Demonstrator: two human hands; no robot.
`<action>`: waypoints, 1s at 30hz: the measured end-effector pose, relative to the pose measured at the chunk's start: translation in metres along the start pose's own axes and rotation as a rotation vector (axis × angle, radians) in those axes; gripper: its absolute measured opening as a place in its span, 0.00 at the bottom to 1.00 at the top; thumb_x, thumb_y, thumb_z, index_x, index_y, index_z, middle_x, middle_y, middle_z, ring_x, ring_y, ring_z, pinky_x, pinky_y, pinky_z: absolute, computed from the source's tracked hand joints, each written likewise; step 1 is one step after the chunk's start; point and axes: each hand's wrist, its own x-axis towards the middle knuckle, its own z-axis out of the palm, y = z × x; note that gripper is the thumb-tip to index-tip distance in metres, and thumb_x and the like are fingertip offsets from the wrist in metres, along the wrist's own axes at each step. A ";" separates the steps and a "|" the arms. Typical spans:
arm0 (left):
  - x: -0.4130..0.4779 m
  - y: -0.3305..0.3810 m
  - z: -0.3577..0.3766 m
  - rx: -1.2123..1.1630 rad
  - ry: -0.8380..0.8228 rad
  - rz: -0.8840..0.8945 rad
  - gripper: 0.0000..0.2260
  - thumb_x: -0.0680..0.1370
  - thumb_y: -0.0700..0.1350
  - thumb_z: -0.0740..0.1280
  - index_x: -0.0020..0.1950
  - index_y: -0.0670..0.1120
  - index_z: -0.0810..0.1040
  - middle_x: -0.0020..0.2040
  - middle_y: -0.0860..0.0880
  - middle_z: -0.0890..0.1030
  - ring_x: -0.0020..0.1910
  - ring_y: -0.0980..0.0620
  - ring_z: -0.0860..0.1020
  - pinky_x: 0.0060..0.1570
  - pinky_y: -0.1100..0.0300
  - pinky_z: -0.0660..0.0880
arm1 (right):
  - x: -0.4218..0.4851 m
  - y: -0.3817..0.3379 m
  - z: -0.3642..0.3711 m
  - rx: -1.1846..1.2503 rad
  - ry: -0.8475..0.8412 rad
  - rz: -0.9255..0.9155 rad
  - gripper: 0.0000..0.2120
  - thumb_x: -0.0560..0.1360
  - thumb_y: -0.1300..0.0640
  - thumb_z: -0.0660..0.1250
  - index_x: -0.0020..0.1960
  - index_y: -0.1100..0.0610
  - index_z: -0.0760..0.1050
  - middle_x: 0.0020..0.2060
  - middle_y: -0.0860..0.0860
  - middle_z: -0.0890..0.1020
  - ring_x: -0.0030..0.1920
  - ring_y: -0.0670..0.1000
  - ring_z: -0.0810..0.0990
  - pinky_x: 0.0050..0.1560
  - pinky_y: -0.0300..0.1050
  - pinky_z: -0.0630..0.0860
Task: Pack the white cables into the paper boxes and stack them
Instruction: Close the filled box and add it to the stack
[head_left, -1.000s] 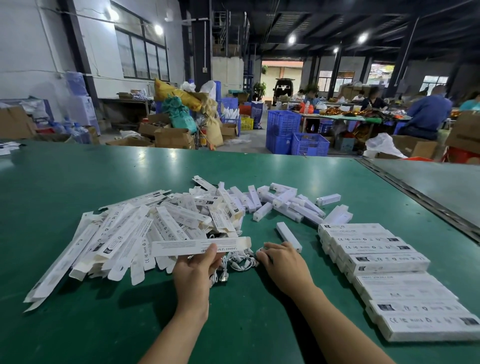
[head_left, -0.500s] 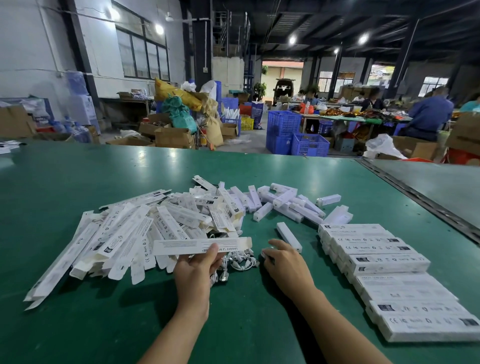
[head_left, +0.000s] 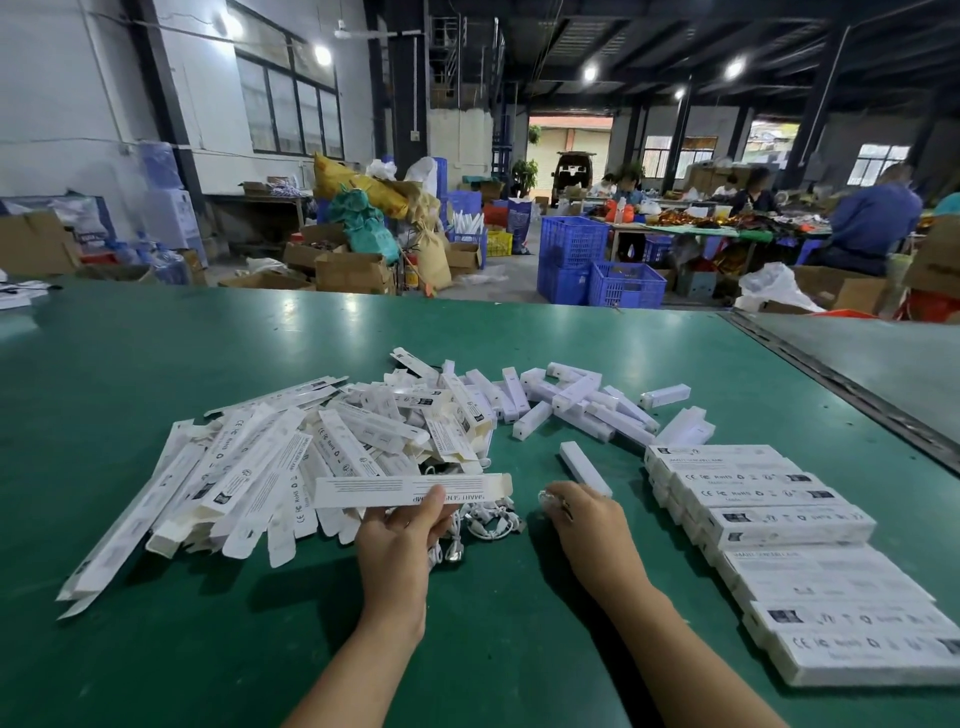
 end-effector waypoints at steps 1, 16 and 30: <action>0.000 -0.001 0.000 0.013 -0.001 -0.001 0.10 0.76 0.35 0.71 0.56 0.39 0.79 0.45 0.44 0.87 0.44 0.45 0.85 0.42 0.60 0.82 | -0.003 -0.001 -0.004 0.108 0.028 0.042 0.06 0.78 0.58 0.68 0.54 0.55 0.81 0.48 0.47 0.84 0.48 0.47 0.81 0.51 0.37 0.74; -0.005 -0.005 0.002 0.245 -0.115 0.111 0.07 0.74 0.39 0.75 0.52 0.45 0.83 0.47 0.51 0.87 0.48 0.53 0.85 0.54 0.54 0.78 | -0.016 -0.025 -0.014 0.701 -0.029 0.191 0.15 0.69 0.59 0.78 0.50 0.45 0.79 0.39 0.39 0.85 0.41 0.40 0.84 0.43 0.29 0.76; -0.006 -0.003 0.000 0.309 -0.173 0.160 0.06 0.76 0.41 0.73 0.51 0.47 0.82 0.47 0.56 0.87 0.48 0.59 0.84 0.46 0.67 0.77 | -0.018 -0.025 -0.015 0.930 -0.264 0.221 0.25 0.75 0.67 0.70 0.66 0.47 0.70 0.50 0.44 0.85 0.54 0.42 0.82 0.56 0.32 0.75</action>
